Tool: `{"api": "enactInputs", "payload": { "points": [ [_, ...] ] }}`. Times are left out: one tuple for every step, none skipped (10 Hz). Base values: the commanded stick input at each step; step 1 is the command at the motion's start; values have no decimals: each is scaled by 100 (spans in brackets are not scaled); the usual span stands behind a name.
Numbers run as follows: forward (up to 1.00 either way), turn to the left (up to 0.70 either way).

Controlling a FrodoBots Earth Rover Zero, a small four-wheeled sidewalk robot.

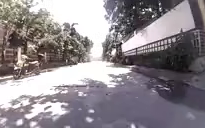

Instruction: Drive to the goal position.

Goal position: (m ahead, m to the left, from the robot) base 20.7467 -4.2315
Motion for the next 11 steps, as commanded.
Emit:
{"api": "enactInputs", "payload": {
  "points": [
    [100, 0],
    [100, 0],
    [100, 0],
    [100, 0],
    [100, 0],
    [100, 0],
    [100, 0],
    [100, 0],
    [100, 0],
    [100, 0],
    [100, 0]
  ]
}}
